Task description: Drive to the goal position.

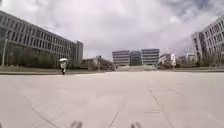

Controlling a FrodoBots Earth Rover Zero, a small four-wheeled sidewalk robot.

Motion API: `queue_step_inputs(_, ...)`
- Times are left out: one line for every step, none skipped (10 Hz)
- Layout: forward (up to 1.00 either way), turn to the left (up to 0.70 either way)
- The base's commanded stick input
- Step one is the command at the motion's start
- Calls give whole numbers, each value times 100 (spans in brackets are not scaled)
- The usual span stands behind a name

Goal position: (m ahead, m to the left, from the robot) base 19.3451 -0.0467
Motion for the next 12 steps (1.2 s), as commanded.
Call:
queue_step_inputs(0,0)
queue_step_inputs(0,0)
queue_step_inputs(0,0)
queue_step_inputs(0,0)
queue_step_inputs(0,0)
queue_step_inputs(0,0)
queue_step_inputs(0,0)
queue_step_inputs(0,0)
queue_step_inputs(0,0)
queue_step_inputs(23,0)
queue_step_inputs(100,0)
queue_step_inputs(100,0)
